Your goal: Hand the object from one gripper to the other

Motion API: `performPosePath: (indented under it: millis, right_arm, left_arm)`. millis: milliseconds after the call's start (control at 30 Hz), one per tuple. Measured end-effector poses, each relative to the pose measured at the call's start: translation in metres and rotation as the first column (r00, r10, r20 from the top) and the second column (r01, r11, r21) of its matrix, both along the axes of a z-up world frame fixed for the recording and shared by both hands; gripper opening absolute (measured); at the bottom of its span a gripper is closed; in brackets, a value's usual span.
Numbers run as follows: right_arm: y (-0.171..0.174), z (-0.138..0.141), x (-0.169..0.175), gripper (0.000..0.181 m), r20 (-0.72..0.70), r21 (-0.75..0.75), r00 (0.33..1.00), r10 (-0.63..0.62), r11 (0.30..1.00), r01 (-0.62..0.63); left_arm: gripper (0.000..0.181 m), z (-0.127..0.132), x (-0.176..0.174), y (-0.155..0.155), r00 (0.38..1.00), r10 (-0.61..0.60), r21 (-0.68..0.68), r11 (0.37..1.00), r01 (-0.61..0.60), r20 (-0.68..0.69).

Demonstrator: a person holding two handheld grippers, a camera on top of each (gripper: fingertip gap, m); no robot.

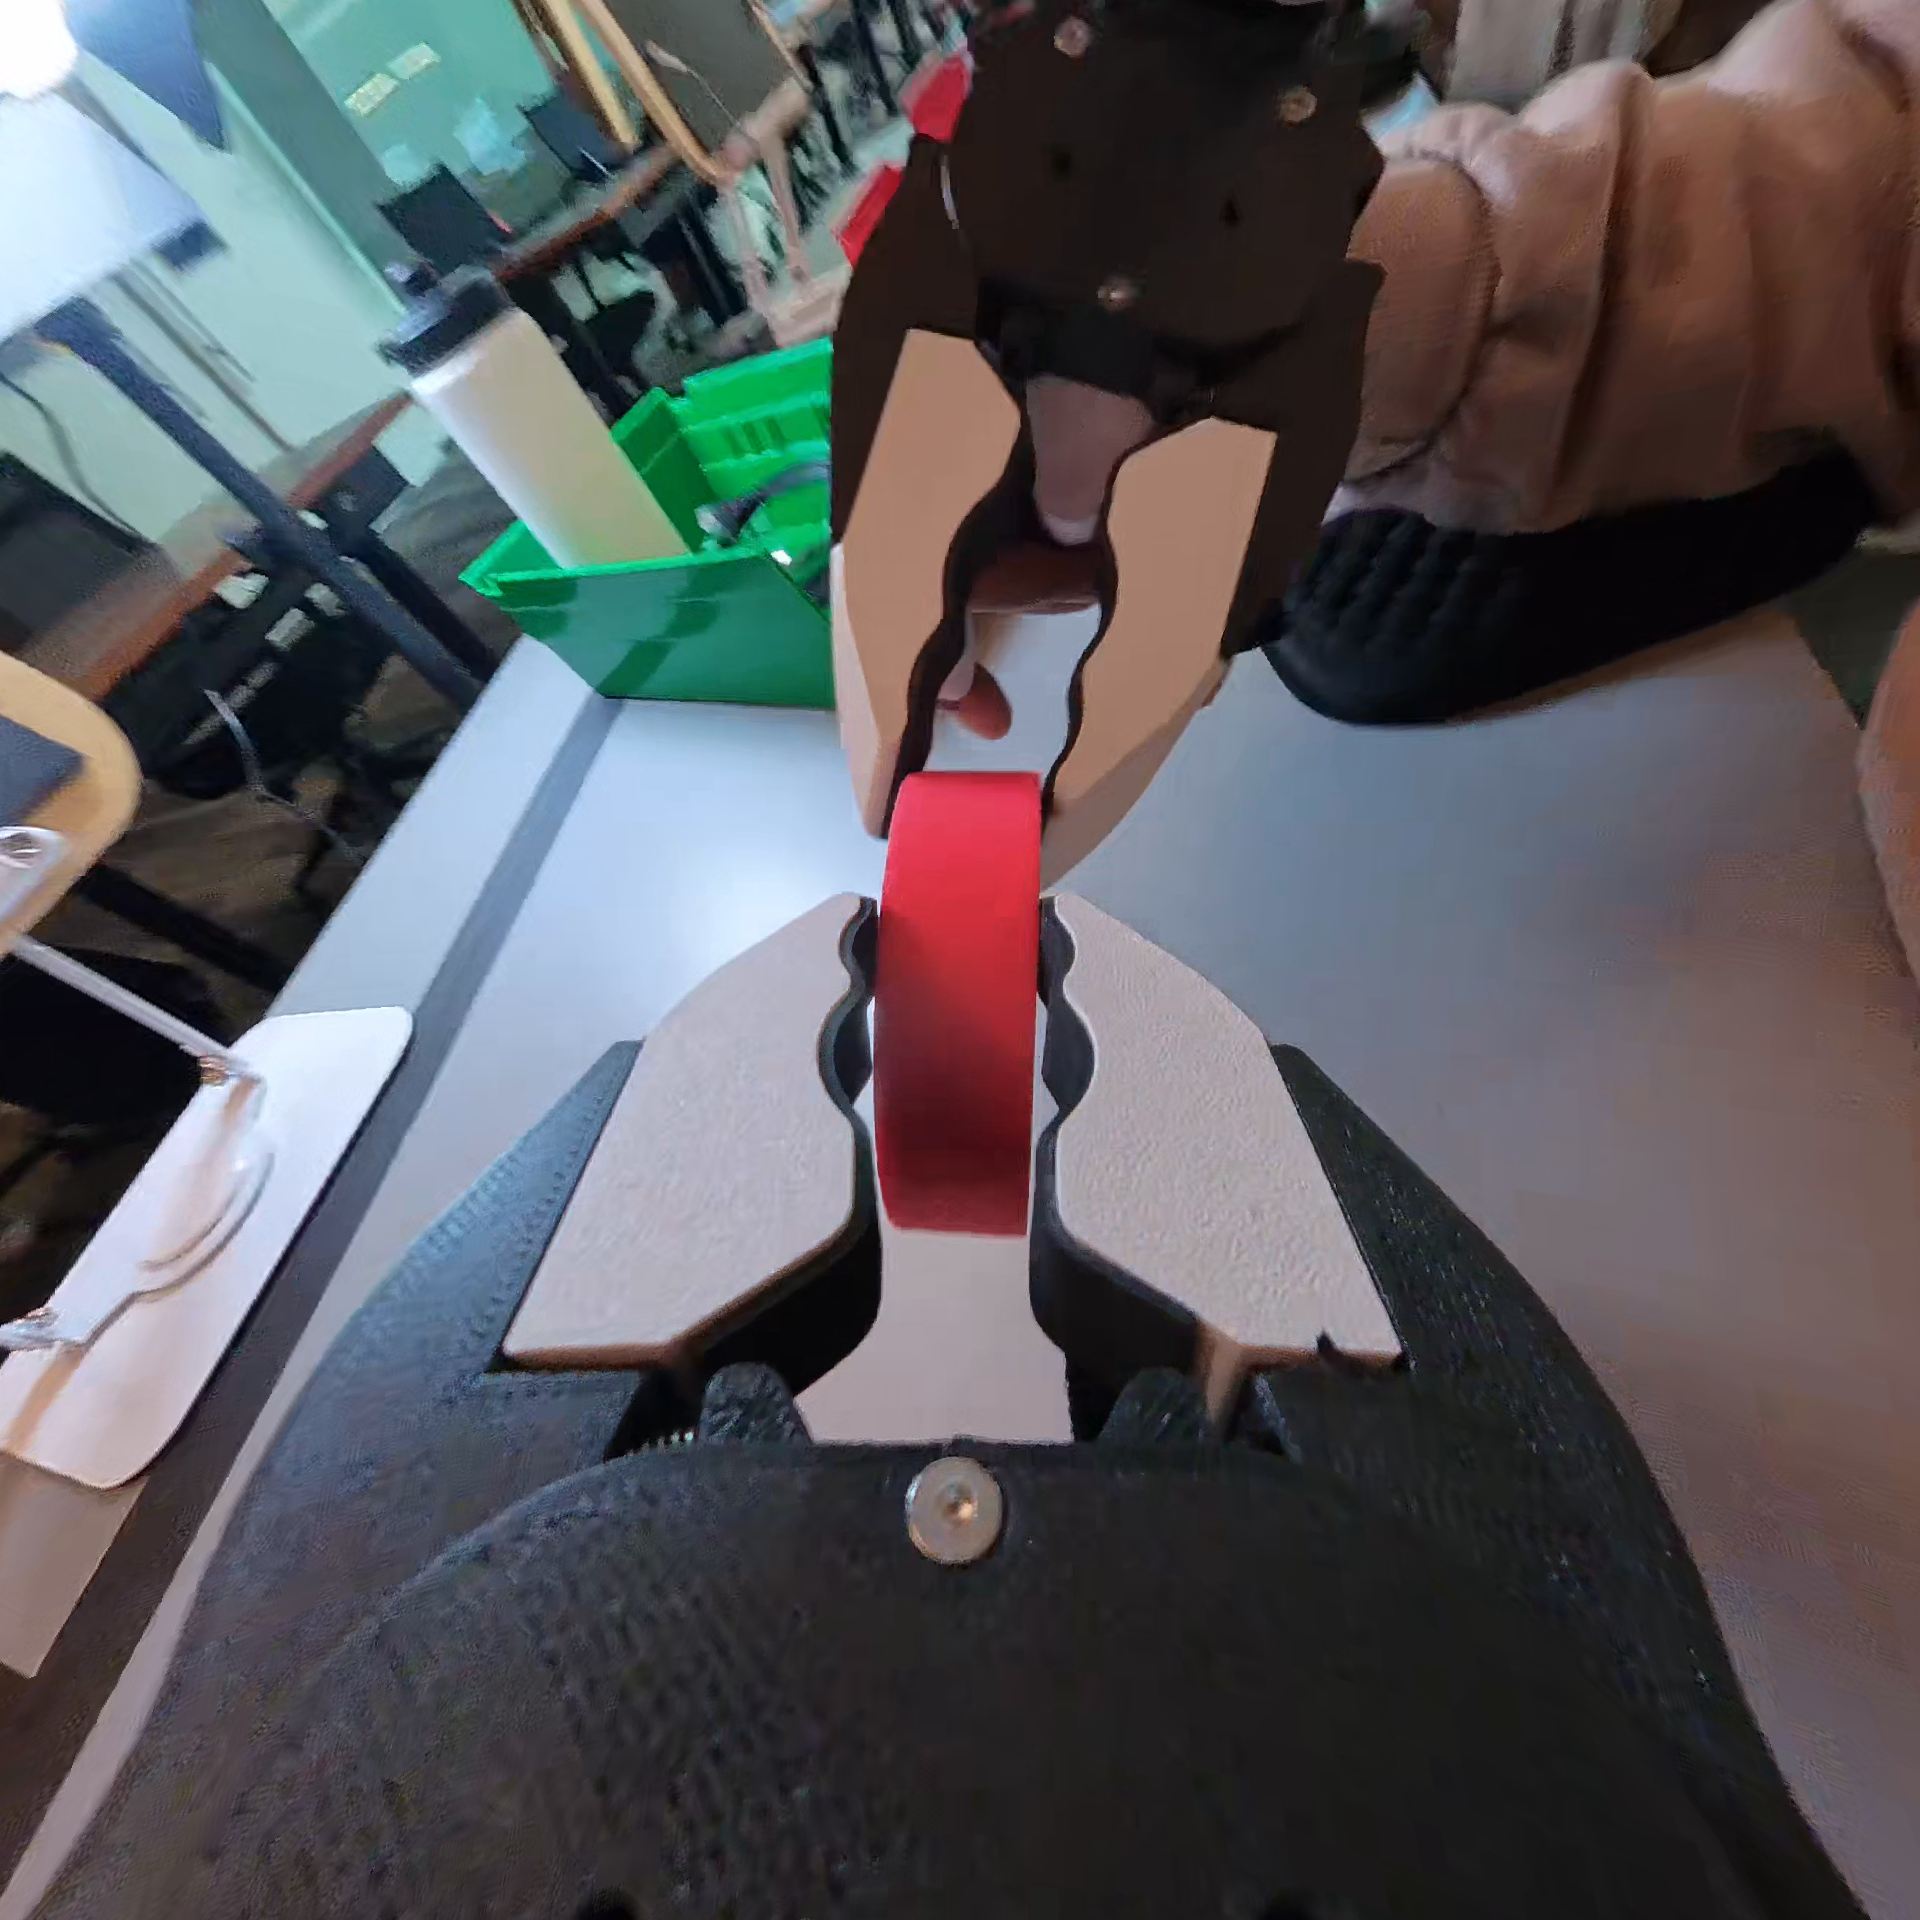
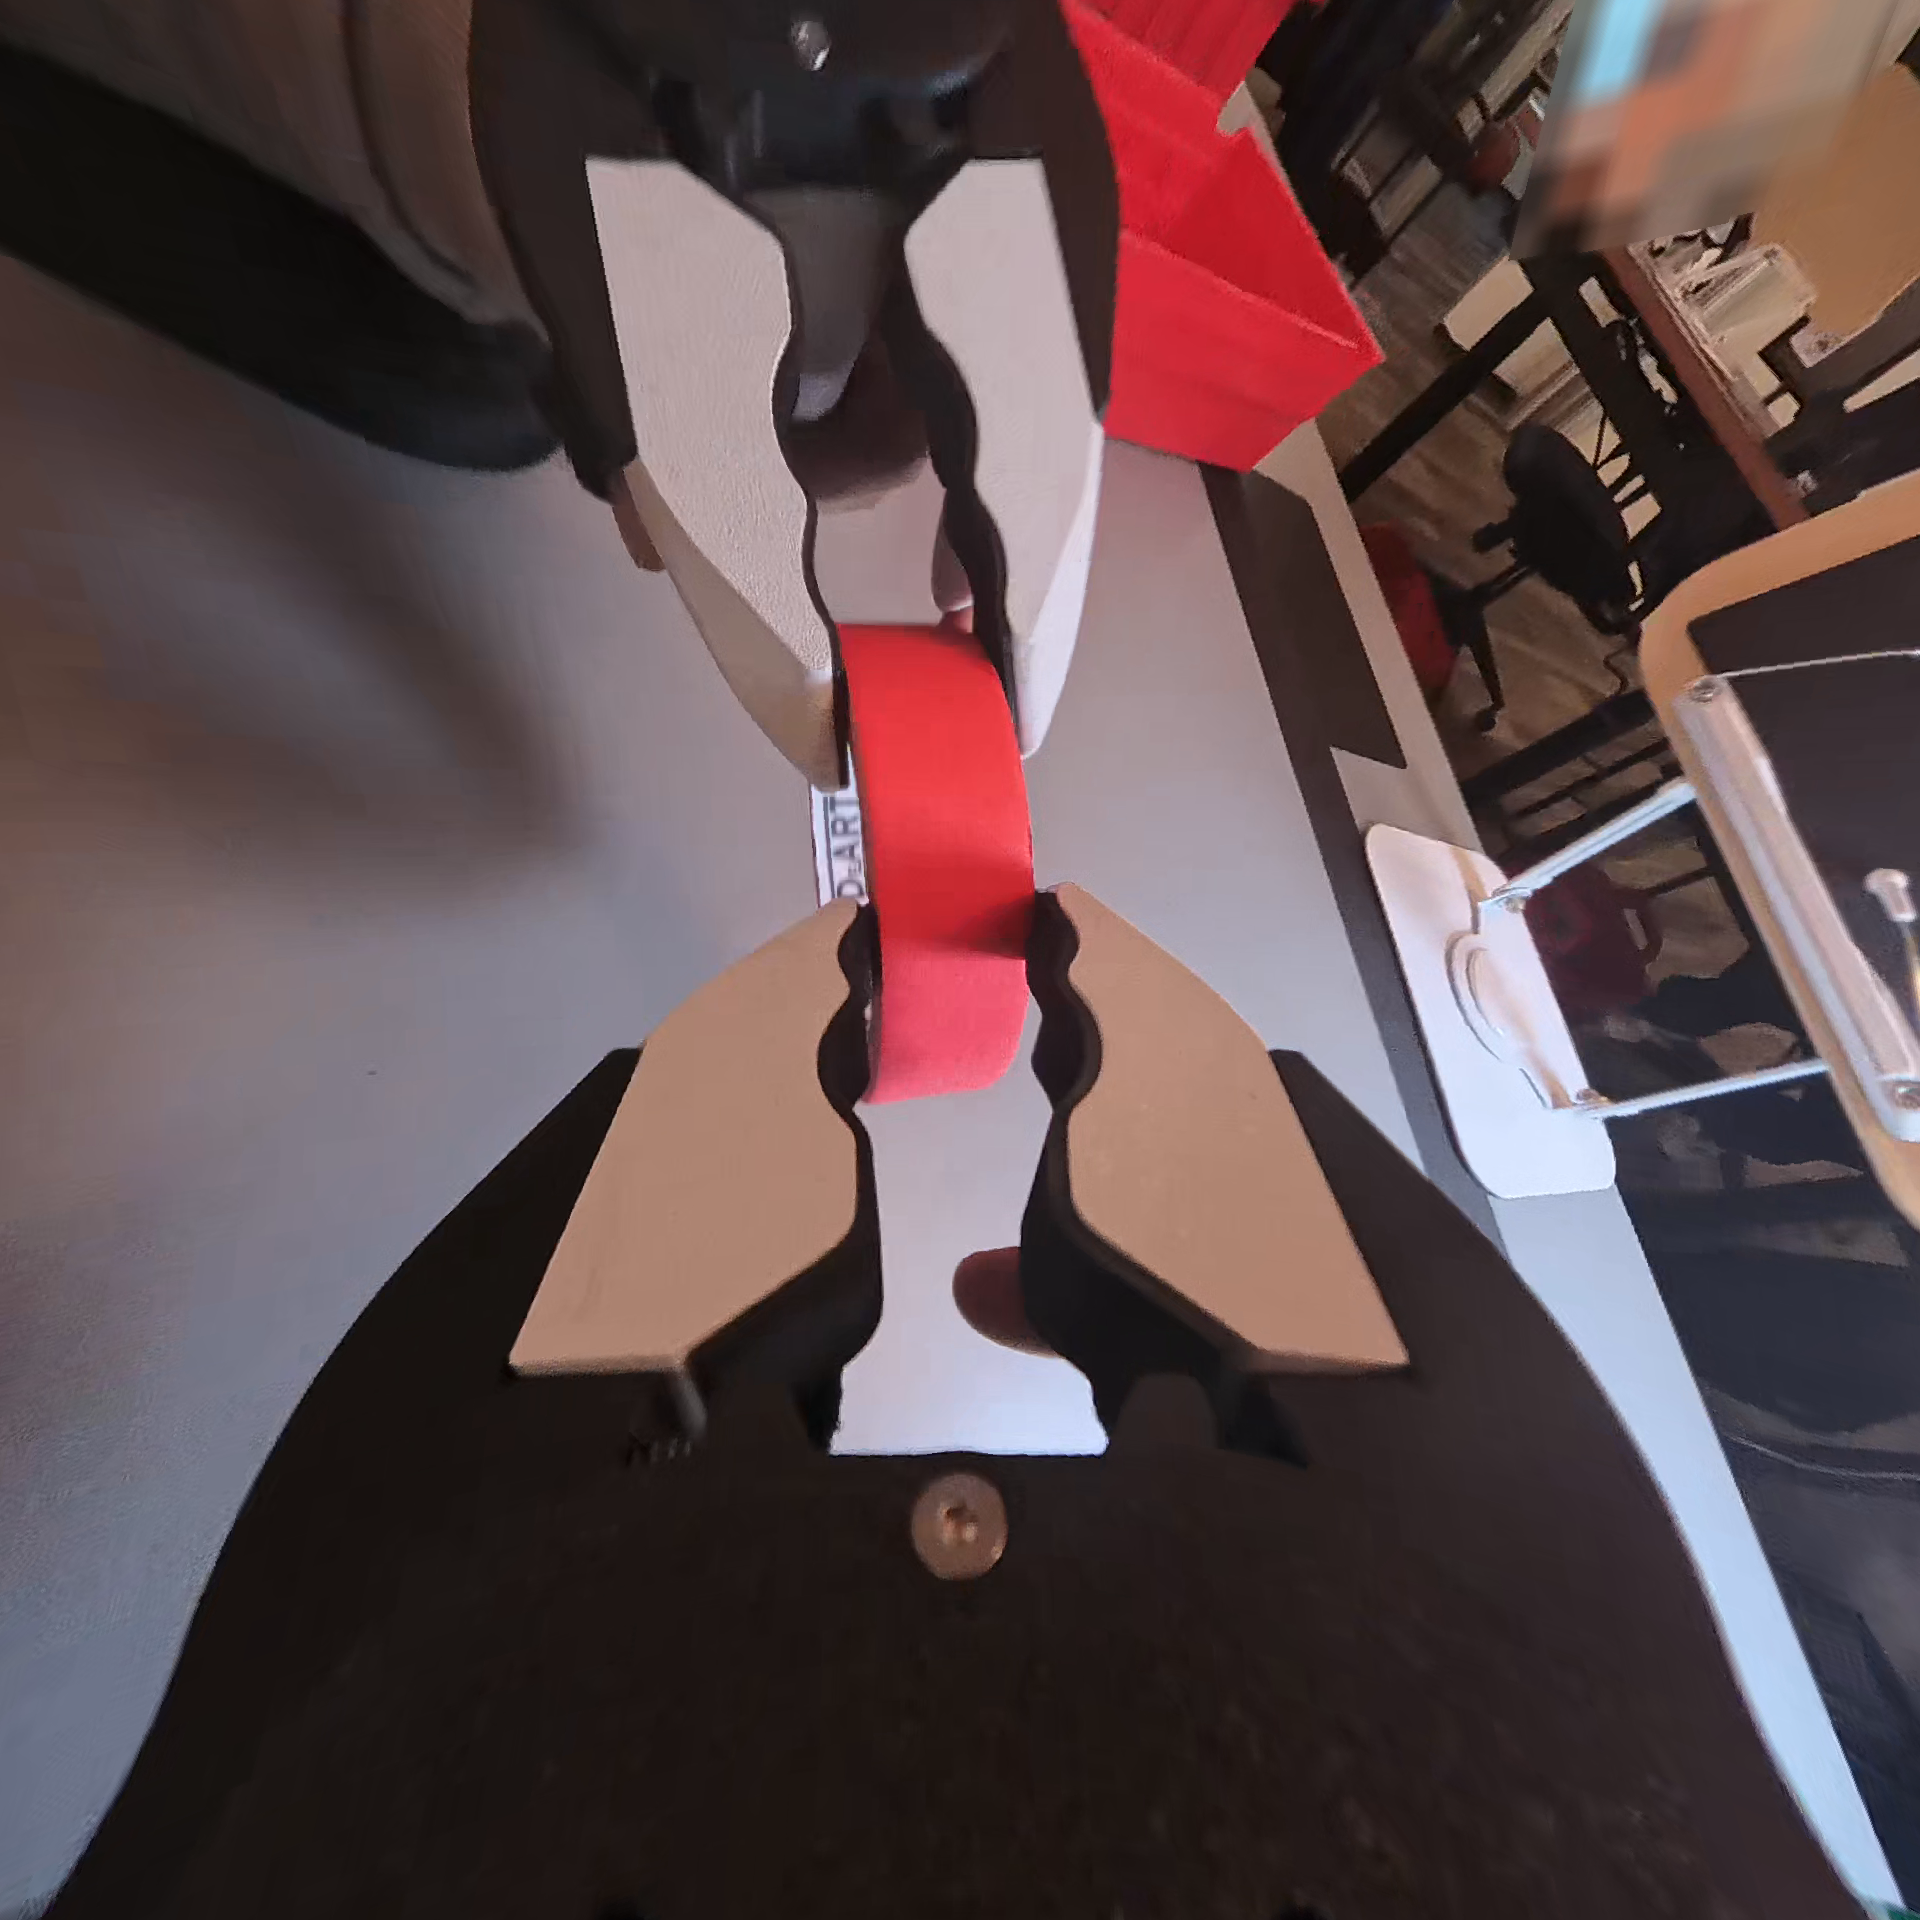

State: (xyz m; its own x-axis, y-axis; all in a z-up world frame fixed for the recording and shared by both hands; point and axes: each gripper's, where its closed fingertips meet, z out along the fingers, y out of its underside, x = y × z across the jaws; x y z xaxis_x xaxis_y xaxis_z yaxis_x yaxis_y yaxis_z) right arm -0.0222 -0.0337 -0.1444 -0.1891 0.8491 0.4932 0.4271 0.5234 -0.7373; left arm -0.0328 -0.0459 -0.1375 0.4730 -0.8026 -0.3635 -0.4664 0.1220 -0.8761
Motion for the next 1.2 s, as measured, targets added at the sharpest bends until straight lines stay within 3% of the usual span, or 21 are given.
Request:
performPosePath:
  millis: [33, 100, 200, 300, 367, 433, 600, 667, 800, 1200]
  right_arm:
    - [0.005, 0.013, 0.006, 0.028, -0.003, 0.002, 1.0, -0.022, 1.0, 0.022]
    - [0.034, 0.042, 0.023, 0.029, -0.048, 0.113, 0.99, -0.132, 0.984, 0.137]
    - [0.097, 0.08, 0.07, 0.029, -0.093, 0.283, 0.924, -0.37, 0.881, 0.381]
    - [0.173, 0.108, 0.136, 0.029, -0.145, 0.497, 0.776, -0.613, 0.633, 0.593]
    - [0.218, 0.114, 0.182, 0.028, -0.163, 0.601, 0.664, -0.73, 0.46, 0.654]
    - [0.254, 0.106, 0.218, 0.029, -0.156, 0.64, 0.582, -0.798, 0.367, 0.675]
    - [0.306, 0.049, 0.263, 0.029, -0.067, 0.686, 0.465, -0.883, 0.298, 0.664]
    - [0.314, 0.033, 0.266, 0.029, -0.061, 0.702, 0.45, -0.891, 0.282, 0.654]
    - [0.317, 0.006, 0.256, 0.029, -0.02, 0.688, 0.452, -0.892, 0.316, 0.653]
    - [0.319, -0.012, 0.235, 0.029, 0.005, 0.69, 0.485, -0.875, 0.354, 0.631]
  left_arm:
    - [0.031, 0.009, -0.004, 0.003, 0.998, 0.026, -0.004, 1.0, -0.026, 0.052]
    - [0.052, 0.022, -0.018, 0.009, 0.989, 0.068, -0.078, 0.995, -0.059, 0.128]
    - [0.05, 0.038, -0.049, 0.014, 0.959, 0.123, -0.113, 0.989, -0.096, 0.255]
    - [0.05, 0.039, -0.084, 0.015, 0.929, 0.202, -0.137, 0.977, -0.166, 0.31]
    - [0.049, 0.036, -0.107, 0.015, 0.901, 0.263, -0.145, 0.963, -0.226, 0.343]
    - [0.049, 0.032, -0.13, 0.014, 0.869, 0.329, -0.153, 0.944, -0.292, 0.369]
    - [0.049, 0.026, -0.178, 0.007, 0.807, 0.455, -0.146, 0.889, -0.434, 0.377]
    - [0.048, 0.026, -0.191, 0.003, 0.781, 0.479, -0.152, 0.876, -0.459, 0.401]
    - [0.048, 0.025, -0.213, 0.0, 0.74, 0.514, -0.153, 0.852, -0.501, 0.435]
    - [0.048, 0.025, -0.223, 0.0, 0.72, 0.529, -0.157, 0.84, -0.519, 0.449]
